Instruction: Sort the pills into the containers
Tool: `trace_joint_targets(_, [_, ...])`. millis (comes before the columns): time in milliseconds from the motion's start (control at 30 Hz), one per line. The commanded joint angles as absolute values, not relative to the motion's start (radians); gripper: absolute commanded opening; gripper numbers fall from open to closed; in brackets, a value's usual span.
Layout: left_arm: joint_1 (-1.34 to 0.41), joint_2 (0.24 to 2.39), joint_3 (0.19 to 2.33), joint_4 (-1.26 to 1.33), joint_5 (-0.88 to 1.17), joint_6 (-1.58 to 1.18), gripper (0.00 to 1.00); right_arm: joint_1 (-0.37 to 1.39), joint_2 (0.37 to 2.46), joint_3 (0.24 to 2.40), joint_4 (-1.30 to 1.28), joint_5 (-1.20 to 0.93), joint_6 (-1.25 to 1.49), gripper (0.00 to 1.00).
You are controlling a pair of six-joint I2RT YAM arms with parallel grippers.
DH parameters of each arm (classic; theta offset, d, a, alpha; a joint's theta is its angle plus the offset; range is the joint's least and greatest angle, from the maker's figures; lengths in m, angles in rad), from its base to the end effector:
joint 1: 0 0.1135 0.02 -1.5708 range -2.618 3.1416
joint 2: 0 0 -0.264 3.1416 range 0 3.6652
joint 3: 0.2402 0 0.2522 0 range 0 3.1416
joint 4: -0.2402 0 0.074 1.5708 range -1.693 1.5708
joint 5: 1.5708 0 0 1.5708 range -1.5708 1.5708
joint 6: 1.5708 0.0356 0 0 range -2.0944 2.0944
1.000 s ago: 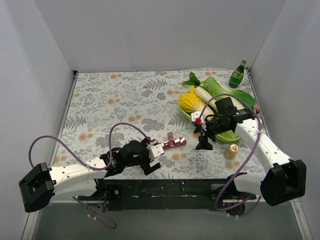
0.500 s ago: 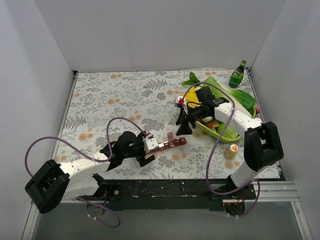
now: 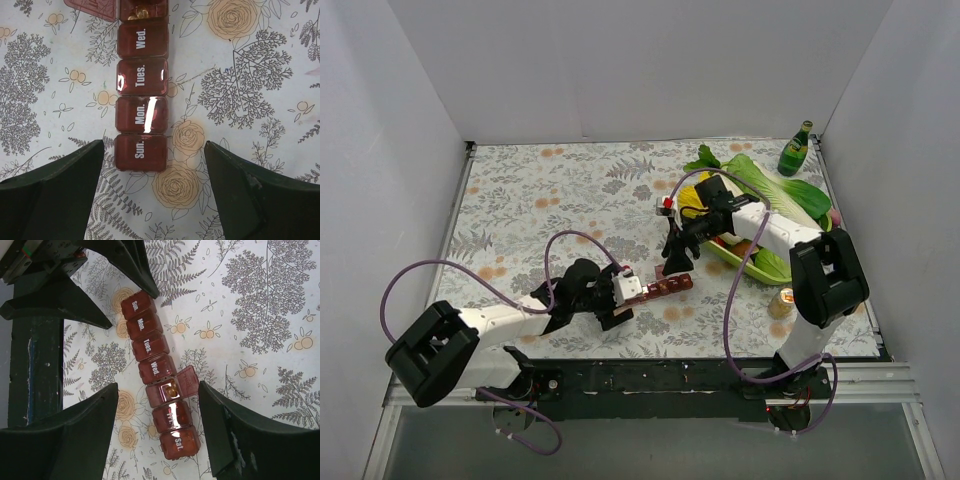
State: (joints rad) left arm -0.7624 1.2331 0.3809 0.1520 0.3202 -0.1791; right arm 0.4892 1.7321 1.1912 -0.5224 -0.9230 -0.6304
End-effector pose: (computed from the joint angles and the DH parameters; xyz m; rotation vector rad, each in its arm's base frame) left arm 0.1524 -0.1610 0.1482 0.8518 2.2185 -0.8409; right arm 0.2953 0.1894 0.2159 -1.5074 1.8336 1.1248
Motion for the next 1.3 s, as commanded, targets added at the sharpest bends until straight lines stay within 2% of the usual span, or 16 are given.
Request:
trace_joint_targets(0, [-0.758, 1.255, 0.416, 0.181, 0.311, -0.164, 0.80, 0.491, 1.747, 1.238, -0.526, -0.951, -0.623, 0.73])
trace_joint_targets(67, [-0.758, 1.279, 0.429, 0.173, 0.316, -0.164, 0.76, 0.491, 1.764, 1.242, -0.532, -0.953, -0.621, 0.73])
trace_joint_targets(100, [-0.758, 1.288, 0.439, 0.154, 0.318, -0.164, 0.70, 0.491, 1.772, 1.247, -0.534, -0.950, -0.621, 0.72])
trace_joint_targets(333, [-0.758, 1.336, 0.465, 0.129, 0.290, -0.163, 0.40, 0.494, 1.841, 1.305, -0.546, -0.930, -0.585, 0.72])
trace_joint_targets(433, [-0.758, 1.345, 0.463, 0.117, 0.293, -0.160, 0.30, 0.494, 1.867, 1.331, -0.554, -0.916, -0.571, 0.72])
trace_joint_targets(533, [-0.758, 1.351, 0.468, 0.110, 0.296, -0.164, 0.25, 0.499, 1.885, 1.342, -0.563, -0.908, -0.565, 0.73])
trace_joint_targets(1000, [-0.758, 1.373, 0.495, 0.074, 0.296, -0.192, 0.18, 0.548, 1.908, 1.319, -0.598, -0.874, -0.571, 0.71])
trace_joint_targets(1267, [-0.758, 1.399, 0.520, 0.037, 0.291, -0.215, 0.17, 0.551, 1.812, 1.258, -0.621, -0.867, -0.587, 0.65])
